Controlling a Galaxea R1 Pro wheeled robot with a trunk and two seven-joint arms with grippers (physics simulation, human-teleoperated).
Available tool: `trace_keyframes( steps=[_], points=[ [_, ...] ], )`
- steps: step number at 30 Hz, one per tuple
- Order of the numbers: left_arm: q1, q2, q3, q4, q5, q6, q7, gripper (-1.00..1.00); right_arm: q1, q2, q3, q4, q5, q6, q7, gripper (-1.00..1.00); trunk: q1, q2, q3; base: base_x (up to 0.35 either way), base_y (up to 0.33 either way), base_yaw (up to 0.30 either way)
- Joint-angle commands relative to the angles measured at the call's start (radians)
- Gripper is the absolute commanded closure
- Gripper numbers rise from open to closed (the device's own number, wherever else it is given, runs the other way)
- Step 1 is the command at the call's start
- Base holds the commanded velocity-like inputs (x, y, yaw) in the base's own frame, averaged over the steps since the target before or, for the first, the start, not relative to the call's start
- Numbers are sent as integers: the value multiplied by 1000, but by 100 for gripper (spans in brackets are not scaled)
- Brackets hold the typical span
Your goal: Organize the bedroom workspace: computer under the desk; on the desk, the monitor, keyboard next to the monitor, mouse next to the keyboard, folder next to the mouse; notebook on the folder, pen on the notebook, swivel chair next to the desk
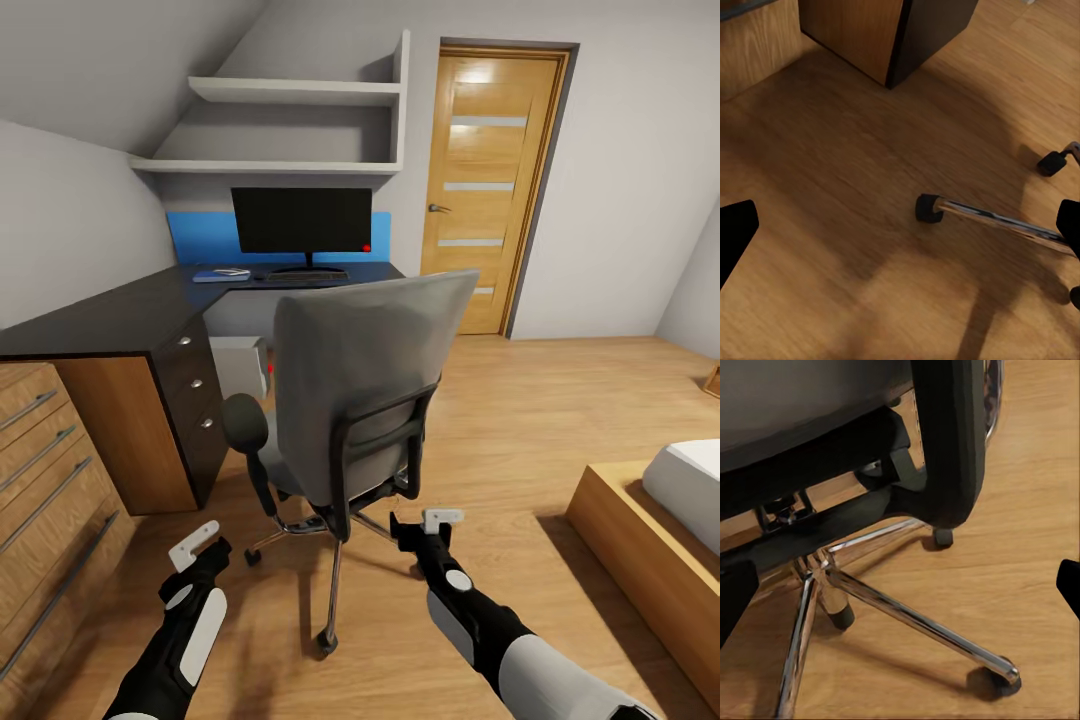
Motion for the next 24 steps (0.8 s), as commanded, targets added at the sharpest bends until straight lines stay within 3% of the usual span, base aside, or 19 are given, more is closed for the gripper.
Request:
trace_keyframes(
  steps=[1, 3, 8, 12, 24],
  points=[
    [0, -1, 1, -2, 4, 5, 2, -100, -1, -1, 8, -6, -8, 8, -7, -100, 0, 0, -1, 0, 0, 0],
    [0, -1, 1, -2, 4, 5, 2, -100, -1, -2, 8, -17, -7, 26, -6, -100, 0, 0, -1, 0, 0, 0],
    [0, -1, 1, -2, 3, 5, 2, -100, -1, 0, 49, -27, -8, -42, -6, -100, 0, 0, -1, 0, 0, 0],
    [0, -1, 1, -2, 3, 5, 2, -100, -1, 0, 67, -27, -8, -55, -7, -100, 0, 0, -2, 0, 0, 35],
    [0, -1, 1, -2, 3, 5, 3, -100, -1, 0, 73, -27, -7, -61, -6, -100, 0, 0, -2, 0, 0, 216]
  ],
)
